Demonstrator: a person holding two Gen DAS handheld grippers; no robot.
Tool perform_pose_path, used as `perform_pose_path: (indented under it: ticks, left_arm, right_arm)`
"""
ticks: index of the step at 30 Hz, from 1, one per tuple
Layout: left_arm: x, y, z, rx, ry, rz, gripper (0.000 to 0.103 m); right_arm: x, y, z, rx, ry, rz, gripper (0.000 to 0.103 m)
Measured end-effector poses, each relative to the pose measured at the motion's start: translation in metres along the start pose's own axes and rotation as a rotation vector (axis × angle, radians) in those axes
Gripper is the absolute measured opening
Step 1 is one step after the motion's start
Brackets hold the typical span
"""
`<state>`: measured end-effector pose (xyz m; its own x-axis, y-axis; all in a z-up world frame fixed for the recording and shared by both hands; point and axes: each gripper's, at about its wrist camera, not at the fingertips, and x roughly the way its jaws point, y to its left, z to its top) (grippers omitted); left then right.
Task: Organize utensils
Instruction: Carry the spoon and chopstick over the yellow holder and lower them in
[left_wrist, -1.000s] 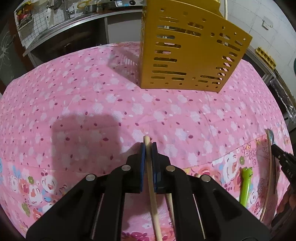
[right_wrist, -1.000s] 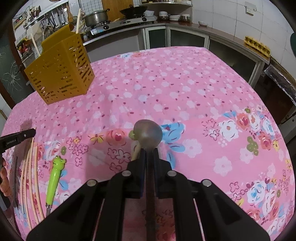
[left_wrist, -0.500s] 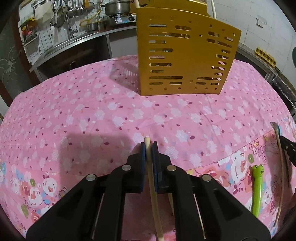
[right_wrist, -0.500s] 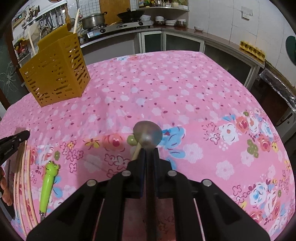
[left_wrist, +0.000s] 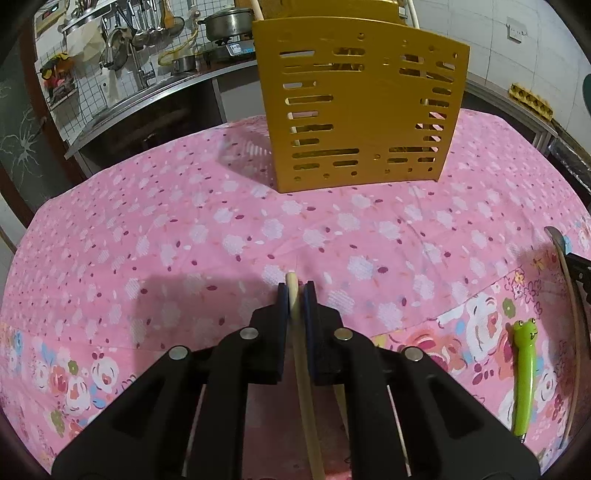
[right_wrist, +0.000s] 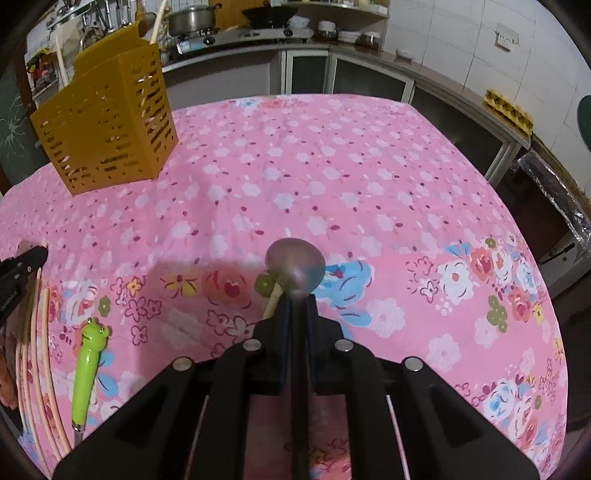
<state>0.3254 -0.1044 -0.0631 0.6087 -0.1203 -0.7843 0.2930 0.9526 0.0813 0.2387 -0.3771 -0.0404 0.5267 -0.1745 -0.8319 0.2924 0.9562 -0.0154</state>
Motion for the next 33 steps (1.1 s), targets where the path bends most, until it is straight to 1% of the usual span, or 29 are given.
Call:
perform_pose_path:
  ticks: [3, 6, 8, 11, 14, 17, 19, 20, 25, 29, 33]
  left_arm:
    - [0.0, 0.001, 0.0, -0.005, 0.0, -0.008, 0.007]
    - [0.0, 0.004, 0.001, -0.03, -0.002, -0.036, 0.007]
    - [-0.002, 0.008, 0.001, -0.051, -0.002, -0.055, 0.005]
    - [-0.007, 0.012, 0.001, -0.076, -0.009, -0.079, 0.004]
    - [-0.022, 0.012, 0.003, -0.069, -0.059, -0.084, 0.004]
    - [-0.04, 0.015, 0.007, -0.072, -0.109, -0.088, 0.004]
    - [-0.057, 0.016, 0.013, -0.076, -0.164, -0.083, 0.004]
    - [-0.068, 0.017, 0.016, -0.076, -0.199, -0.08, 0.004]
    - [-0.108, 0.022, 0.029, -0.083, -0.326, -0.08, 0.004]
    - [-0.129, 0.03, 0.039, -0.103, -0.412, -0.09, 0.004]
    - [-0.138, 0.037, 0.049, -0.109, -0.458, -0.103, 0.004]
  right_arm:
    - [0.001, -0.001, 0.001, 0.005, 0.002, 0.011, 0.009]
    - [0.0, -0.005, 0.0, 0.029, -0.006, 0.032, 0.008]
    - [-0.001, -0.008, -0.001, 0.049, -0.017, 0.051, 0.008]
    - [-0.013, -0.011, -0.003, 0.07, -0.059, 0.09, 0.008]
    - [-0.03, -0.01, 0.0, 0.071, -0.122, 0.106, 0.008]
    - [-0.054, -0.01, 0.005, 0.081, -0.196, 0.143, 0.008]
    - [-0.074, -0.009, 0.008, 0.087, -0.269, 0.188, 0.008]
    - [-0.083, -0.007, 0.01, 0.088, -0.3, 0.195, 0.008]
    - [-0.122, 0.005, 0.019, 0.071, -0.451, 0.255, 0.008]
    - [-0.138, 0.021, 0.029, 0.033, -0.525, 0.263, 0.008]
    - [-0.139, 0.032, 0.04, 0.011, -0.559, 0.27, 0.008]
